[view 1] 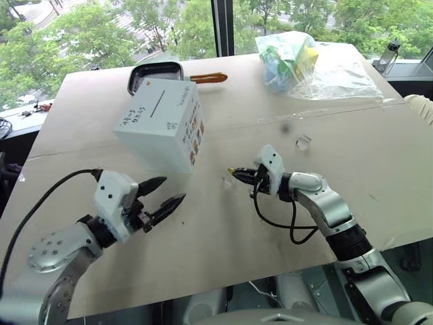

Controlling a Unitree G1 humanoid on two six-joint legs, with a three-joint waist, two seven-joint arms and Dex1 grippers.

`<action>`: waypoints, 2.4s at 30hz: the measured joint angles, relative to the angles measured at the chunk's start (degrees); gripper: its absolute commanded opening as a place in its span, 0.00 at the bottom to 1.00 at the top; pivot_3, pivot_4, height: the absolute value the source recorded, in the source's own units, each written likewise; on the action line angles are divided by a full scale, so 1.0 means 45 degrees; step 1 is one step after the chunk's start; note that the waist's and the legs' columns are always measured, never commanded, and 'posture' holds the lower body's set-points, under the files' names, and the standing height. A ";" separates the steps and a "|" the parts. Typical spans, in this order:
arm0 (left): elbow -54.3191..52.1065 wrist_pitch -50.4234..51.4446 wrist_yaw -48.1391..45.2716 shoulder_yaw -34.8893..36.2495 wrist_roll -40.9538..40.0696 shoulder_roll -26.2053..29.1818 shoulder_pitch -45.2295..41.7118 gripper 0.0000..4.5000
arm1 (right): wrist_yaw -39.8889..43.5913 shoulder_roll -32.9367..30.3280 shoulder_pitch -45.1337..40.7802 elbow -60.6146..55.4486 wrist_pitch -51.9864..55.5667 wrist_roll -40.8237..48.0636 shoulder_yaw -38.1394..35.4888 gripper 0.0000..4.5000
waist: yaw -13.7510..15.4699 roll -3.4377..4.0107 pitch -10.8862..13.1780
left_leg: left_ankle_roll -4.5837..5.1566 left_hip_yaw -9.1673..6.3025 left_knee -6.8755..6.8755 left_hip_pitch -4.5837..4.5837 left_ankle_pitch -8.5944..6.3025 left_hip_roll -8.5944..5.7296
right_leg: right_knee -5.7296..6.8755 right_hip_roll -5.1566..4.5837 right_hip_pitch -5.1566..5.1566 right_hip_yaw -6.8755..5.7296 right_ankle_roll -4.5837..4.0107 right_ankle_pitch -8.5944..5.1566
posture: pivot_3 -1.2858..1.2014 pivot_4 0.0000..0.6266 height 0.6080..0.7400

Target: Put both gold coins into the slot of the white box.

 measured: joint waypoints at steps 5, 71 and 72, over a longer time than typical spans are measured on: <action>-0.0009 0.0411 0.0645 -0.0212 -0.2786 -0.1309 -0.0503 0.71 | 0.0626 0.0398 0.0132 -0.1428 0.1446 0.2254 -0.0505 0.01 | -0.0018 0.0002 0.0001 | 0.0001 -0.0007 0.0000 0.0002 -0.0001 0.0002 | 0.0002 0.0002 0.0000 -0.0001 0.0000 0.0000 | 0.52 0.24 0.85; 0.3506 0.1217 0.7986 -0.1389 0.0579 -0.0075 -0.7253 0.00 | 0.1419 -0.1334 -0.3234 0.0441 -0.2123 0.2354 -0.2187 0.53 | 0.0002 -0.0013 -0.0004 | -0.0004 -0.0059 -0.0013 -0.0069 0.0004 -0.0005 | -0.0075 0.0001 -0.0033 -0.0051 0.0006 0.0001 | 0.52 0.24 0.85; 0.3514 0.1411 0.7998 -0.1435 0.0734 0.0006 -0.7378 0.00 | 0.1419 -0.1336 -0.3229 0.0403 -0.2123 0.2354 -0.2189 0.53 | 0.0006 -0.0012 -0.0005 | -0.0004 -0.0058 -0.0012 -0.0069 0.0004 -0.0006 | -0.0074 0.0000 -0.0033 -0.0050 0.0006 0.0001 | 0.52 0.24 0.85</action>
